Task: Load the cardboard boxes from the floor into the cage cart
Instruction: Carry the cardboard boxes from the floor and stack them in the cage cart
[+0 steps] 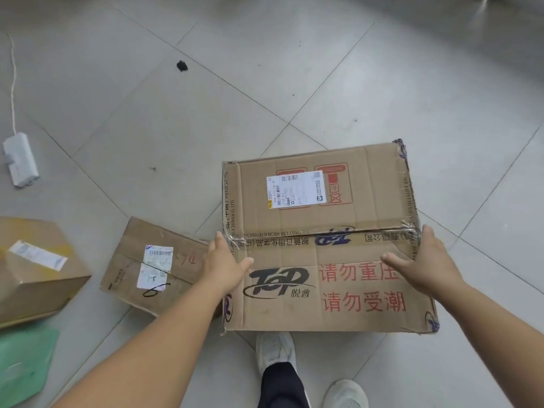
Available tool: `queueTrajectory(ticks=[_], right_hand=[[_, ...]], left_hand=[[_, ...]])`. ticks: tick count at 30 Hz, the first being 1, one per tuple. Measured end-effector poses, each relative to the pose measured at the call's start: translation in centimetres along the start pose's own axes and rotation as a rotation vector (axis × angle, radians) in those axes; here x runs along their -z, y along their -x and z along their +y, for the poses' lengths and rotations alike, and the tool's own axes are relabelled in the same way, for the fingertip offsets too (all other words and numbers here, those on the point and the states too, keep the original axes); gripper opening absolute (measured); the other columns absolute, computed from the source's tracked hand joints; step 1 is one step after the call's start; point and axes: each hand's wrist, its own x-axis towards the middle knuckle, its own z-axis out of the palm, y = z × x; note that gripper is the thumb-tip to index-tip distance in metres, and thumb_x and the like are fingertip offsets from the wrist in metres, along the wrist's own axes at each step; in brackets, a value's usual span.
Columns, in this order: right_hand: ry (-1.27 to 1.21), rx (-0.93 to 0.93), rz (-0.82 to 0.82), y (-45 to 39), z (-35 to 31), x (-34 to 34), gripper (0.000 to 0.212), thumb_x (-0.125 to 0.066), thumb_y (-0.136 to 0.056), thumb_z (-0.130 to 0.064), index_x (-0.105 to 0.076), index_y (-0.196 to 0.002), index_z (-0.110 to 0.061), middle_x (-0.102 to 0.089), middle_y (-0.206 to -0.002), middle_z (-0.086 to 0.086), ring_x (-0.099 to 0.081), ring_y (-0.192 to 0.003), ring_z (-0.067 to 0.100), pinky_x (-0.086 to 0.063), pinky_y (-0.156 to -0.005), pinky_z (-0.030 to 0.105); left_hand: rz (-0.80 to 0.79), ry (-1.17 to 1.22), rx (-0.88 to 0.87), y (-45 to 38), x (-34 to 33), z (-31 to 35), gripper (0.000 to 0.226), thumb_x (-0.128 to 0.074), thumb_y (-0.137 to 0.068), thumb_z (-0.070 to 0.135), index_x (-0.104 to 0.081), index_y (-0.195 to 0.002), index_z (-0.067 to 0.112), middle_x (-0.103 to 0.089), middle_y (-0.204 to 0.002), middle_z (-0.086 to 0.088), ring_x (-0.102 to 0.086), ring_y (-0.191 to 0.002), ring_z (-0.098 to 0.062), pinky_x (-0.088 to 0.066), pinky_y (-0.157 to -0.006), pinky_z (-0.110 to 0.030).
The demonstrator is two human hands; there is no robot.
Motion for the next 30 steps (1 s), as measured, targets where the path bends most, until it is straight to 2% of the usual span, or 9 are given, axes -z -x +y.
queueTrajectory(ticks=[3,6,12,19,24,27,30], right_hand=[[-0.048,-0.017,0.022,-2.5,0.6,-1.8,0.096,-0.083,-0.071,-0.043,-0.027,-0.144,-0.014,-0.04,-0.142,0.015,-0.044,-0.128,0.036,-0.042,-0.102,0.053],[-0.105,-0.034,0.05,-4.4,1.0,-2.8,0.1,-0.086,-0.069,-0.037,-0.023,-0.144,-0.016,-0.037,-0.144,0.015,-0.043,-0.129,0.035,-0.04,-0.102,0.052],[-0.176,-0.038,0.043,-6.2,2.3,-3.6,0.113,-0.09,-0.064,-0.033,-0.014,-0.147,-0.025,-0.036,-0.146,0.013,-0.041,-0.131,0.033,-0.034,-0.108,0.049],[-0.217,-0.011,0.068,-5.6,2.6,-3.6,0.107,-0.091,-0.064,-0.028,-0.02,-0.143,-0.025,-0.043,-0.144,0.009,-0.046,-0.128,0.03,-0.038,-0.107,0.047],[-0.242,0.007,0.088,-2.6,2.3,-1.1,0.097,-0.091,-0.064,-0.028,-0.026,-0.136,-0.027,-0.047,-0.138,0.007,-0.049,-0.124,0.028,-0.041,-0.104,0.047],[-0.254,0.025,0.119,0.1,1.5,2.1,0.094,-0.091,-0.063,-0.03,-0.028,-0.134,-0.027,-0.048,-0.136,0.007,-0.05,-0.123,0.028,-0.042,-0.102,0.048],[-0.289,0.053,0.15,3.3,0.1,6.3,0.094,-0.091,-0.064,-0.029,-0.028,-0.134,-0.028,-0.048,-0.135,0.008,-0.051,-0.121,0.028,-0.042,-0.101,0.044]], left_hand=[[-0.004,0.064,0.026,-2.6,-1.6,-0.2,0.103,-0.068,-0.085,0.041,0.003,-0.154,0.014,-0.005,-0.162,-0.005,-0.016,-0.147,-0.029,-0.023,-0.115,-0.045],[0.012,0.152,0.073,-4.2,-2.7,-0.3,0.109,-0.072,-0.082,0.039,0.006,-0.154,0.016,-0.007,-0.161,-0.006,-0.019,-0.146,-0.029,-0.024,-0.114,-0.045],[0.043,0.336,0.062,-5.8,-4.1,-1.4,0.115,-0.082,-0.074,0.032,0.001,-0.153,0.022,-0.025,-0.157,-0.004,-0.033,-0.139,-0.03,-0.03,-0.111,-0.045],[0.07,0.427,0.038,-4.8,-4.0,-1.4,0.112,-0.082,-0.075,0.024,-0.003,-0.154,0.027,-0.022,-0.159,0.001,-0.029,-0.142,-0.027,-0.028,-0.112,-0.045],[0.059,0.449,-0.001,-1.9,-1.6,-0.9,0.11,-0.081,-0.075,0.024,-0.004,-0.153,0.028,-0.022,-0.158,0.002,-0.028,-0.142,-0.025,-0.027,-0.114,-0.047],[0.078,0.456,-0.037,1.0,1.3,0.2,0.108,-0.08,-0.077,0.023,-0.003,-0.153,0.028,-0.021,-0.158,0.001,-0.026,-0.143,-0.025,-0.026,-0.113,-0.046],[0.111,0.449,-0.088,4.4,5.2,1.7,0.106,-0.08,-0.077,0.024,-0.006,-0.152,0.029,-0.027,-0.156,-0.002,-0.032,-0.14,-0.027,-0.031,-0.112,-0.047]])
